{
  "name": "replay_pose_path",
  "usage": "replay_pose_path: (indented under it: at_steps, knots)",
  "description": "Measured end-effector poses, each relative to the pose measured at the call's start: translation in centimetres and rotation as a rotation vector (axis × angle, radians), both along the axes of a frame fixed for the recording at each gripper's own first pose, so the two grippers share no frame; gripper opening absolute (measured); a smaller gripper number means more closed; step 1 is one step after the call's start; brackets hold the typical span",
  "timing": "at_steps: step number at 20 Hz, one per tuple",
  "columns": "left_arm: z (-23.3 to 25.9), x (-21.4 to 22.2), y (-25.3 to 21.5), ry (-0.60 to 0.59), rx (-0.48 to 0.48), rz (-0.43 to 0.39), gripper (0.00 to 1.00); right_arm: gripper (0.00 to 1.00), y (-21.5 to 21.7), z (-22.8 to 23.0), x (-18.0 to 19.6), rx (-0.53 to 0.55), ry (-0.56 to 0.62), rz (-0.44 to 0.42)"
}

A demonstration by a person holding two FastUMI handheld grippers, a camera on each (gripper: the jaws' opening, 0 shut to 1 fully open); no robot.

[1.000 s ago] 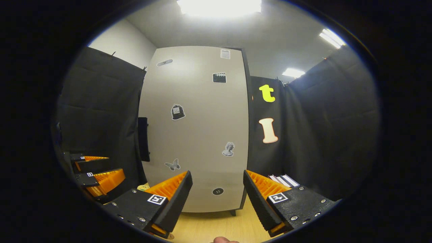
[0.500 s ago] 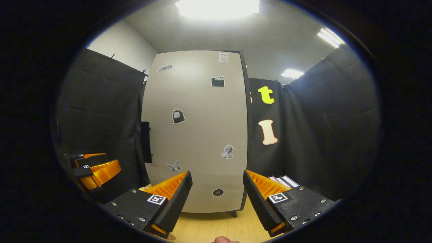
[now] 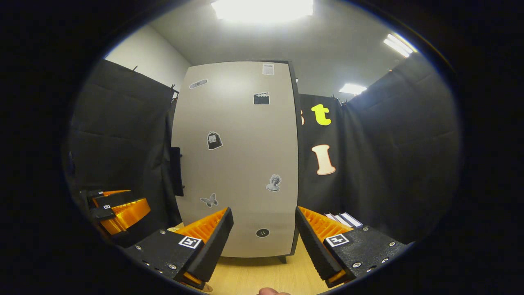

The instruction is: Open the cabinet door with the right hand, grasp the bottle in the cabinet with the left hand and place it on the coaster, then close the cabinet door with the right hand.

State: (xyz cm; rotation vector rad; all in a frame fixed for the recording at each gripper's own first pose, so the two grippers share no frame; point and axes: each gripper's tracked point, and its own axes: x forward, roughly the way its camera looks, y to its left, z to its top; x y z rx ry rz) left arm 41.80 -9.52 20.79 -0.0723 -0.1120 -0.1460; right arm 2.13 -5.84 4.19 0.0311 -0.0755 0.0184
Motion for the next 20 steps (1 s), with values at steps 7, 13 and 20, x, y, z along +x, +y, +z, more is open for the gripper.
replay_pose_path:
  at_steps: [7, 13, 20]
  knots:
    - [0.0, 0.8, 1.1, -0.006, 0.007, 0.037, 0.84, 0.94, 0.0, -0.2, 0.3, -0.009, 0.011, 0.001]
    - [0.0, 0.7, 1.3, -0.001, 0.009, 0.047, 0.92, 0.94, -0.1, -0.1, 0.1, -0.008, 0.007, -0.008]
    - [0.8, 0.1, 1.7, -0.039, 0.032, 0.044, 0.88, 0.94, 0.3, -0.3, -0.3, -0.008, 0.011, -0.005]
